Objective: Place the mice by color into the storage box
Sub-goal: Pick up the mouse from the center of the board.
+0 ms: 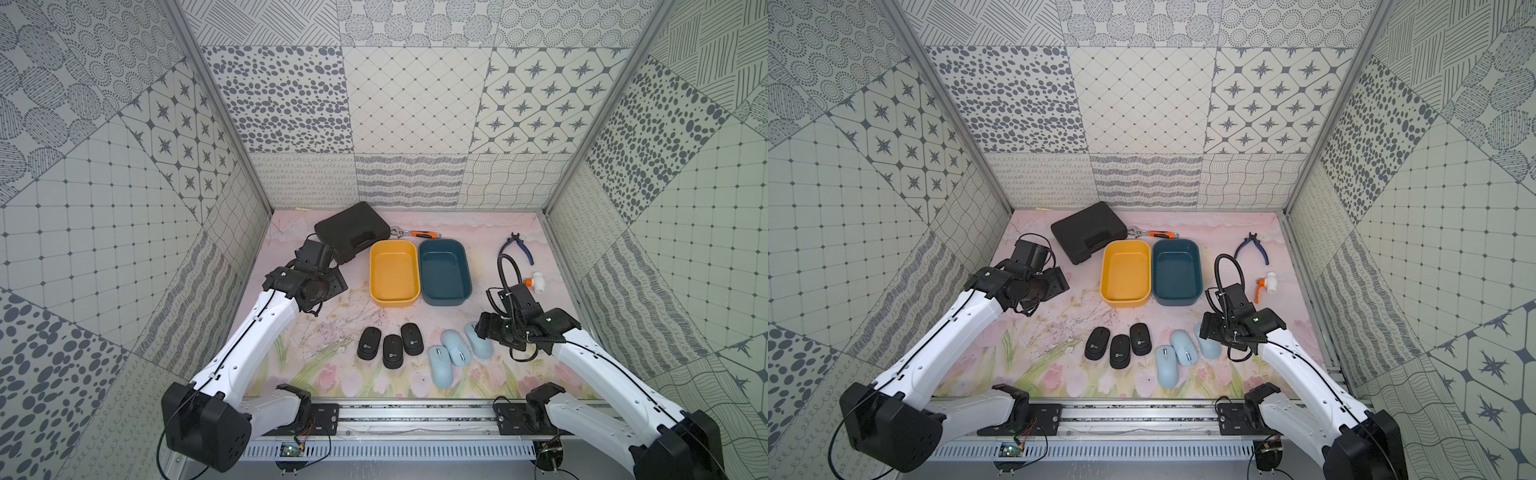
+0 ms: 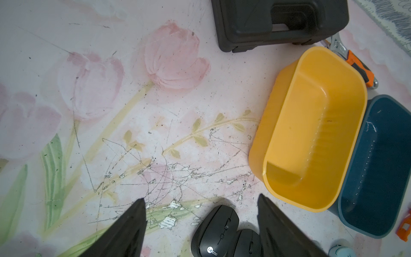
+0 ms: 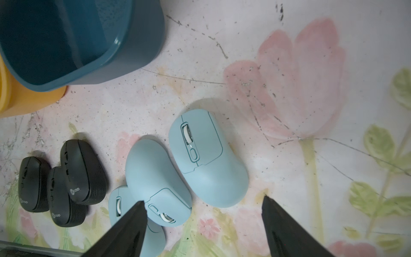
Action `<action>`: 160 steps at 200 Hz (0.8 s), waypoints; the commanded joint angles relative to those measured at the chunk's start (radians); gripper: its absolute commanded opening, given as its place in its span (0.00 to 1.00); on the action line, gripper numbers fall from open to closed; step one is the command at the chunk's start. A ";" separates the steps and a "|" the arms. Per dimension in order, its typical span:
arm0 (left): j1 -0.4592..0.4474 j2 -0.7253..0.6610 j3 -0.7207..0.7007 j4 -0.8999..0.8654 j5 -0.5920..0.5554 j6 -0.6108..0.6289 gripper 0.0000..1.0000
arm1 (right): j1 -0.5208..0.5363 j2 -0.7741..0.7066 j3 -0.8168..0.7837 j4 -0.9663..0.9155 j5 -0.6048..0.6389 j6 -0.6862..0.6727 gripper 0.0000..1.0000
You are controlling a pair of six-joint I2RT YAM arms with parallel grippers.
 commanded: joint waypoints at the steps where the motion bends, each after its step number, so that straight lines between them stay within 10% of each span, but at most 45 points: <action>1: -0.005 -0.015 -0.013 -0.025 0.010 -0.012 0.81 | 0.018 0.041 -0.007 0.036 0.043 0.003 0.82; 160: -0.005 -0.040 -0.041 -0.039 0.003 -0.018 0.81 | 0.103 0.291 -0.030 0.196 0.117 -0.002 0.86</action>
